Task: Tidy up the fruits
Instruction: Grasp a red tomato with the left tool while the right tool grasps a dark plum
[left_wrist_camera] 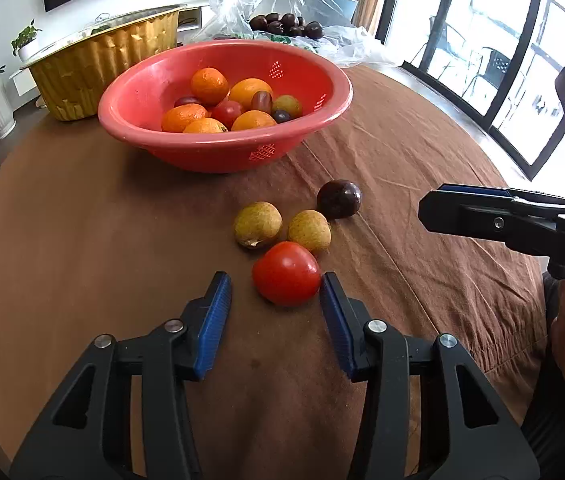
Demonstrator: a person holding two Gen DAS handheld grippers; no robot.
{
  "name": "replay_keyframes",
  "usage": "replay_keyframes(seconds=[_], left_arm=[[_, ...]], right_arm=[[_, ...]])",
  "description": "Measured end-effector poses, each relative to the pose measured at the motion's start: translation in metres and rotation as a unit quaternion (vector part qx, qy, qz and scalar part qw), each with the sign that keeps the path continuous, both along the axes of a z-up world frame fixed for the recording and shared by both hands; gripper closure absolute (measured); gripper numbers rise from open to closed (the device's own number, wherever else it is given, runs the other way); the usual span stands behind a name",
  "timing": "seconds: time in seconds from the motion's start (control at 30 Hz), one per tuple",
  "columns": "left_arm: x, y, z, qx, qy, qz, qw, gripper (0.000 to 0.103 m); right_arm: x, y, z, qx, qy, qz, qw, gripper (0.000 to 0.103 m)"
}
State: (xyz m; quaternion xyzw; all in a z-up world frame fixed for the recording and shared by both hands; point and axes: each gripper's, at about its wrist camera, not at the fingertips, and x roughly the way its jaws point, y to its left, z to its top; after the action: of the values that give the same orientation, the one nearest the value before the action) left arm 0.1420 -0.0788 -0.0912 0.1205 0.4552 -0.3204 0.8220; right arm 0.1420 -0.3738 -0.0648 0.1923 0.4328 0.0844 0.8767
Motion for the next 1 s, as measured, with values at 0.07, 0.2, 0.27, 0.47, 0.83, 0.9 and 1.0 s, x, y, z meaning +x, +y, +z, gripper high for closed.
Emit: replay_keyframes(seconds=[0.07, 0.2, 0.27, 0.47, 0.83, 0.9, 1.0], left_arm=[[-0.001, -0.001, 0.0, -0.002, -0.001, -0.003, 1.0, 0.061], [-0.001, -0.004, -0.001, -0.003, -0.003, -0.006, 1.0, 0.063], [0.0, -0.004, -0.001, -0.006, -0.002, -0.006, 1.0, 0.063], [0.0, -0.004, -0.001, -0.011, -0.003, -0.01, 0.9999, 0.071], [-0.012, 0.003, 0.004, -0.026, -0.002, -0.015, 0.9995, 0.072], [-0.014, 0.008, 0.004, -0.03, 0.001, -0.013, 0.9995, 0.072], [-0.015, 0.017, 0.003, -0.037, 0.004, -0.004, 0.9993, 0.072]], right_arm=[[0.0, 0.0, -0.001, 0.0, 0.001, 0.0, 1.0, 0.046], [0.001, 0.002, -0.003, 0.0, 0.004, 0.002, 1.0, 0.046], [0.001, 0.003, -0.003, -0.002, 0.004, 0.003, 1.0, 0.046], [0.001, 0.004, -0.005, -0.008, 0.007, 0.005, 1.0, 0.046], [0.011, 0.012, -0.003, -0.039, 0.012, 0.021, 0.999, 0.051], [0.017, 0.015, 0.0, -0.058, 0.01, 0.031, 0.998, 0.051], [0.029, 0.019, -0.002, -0.083, 0.022, 0.051, 0.995, 0.054]])
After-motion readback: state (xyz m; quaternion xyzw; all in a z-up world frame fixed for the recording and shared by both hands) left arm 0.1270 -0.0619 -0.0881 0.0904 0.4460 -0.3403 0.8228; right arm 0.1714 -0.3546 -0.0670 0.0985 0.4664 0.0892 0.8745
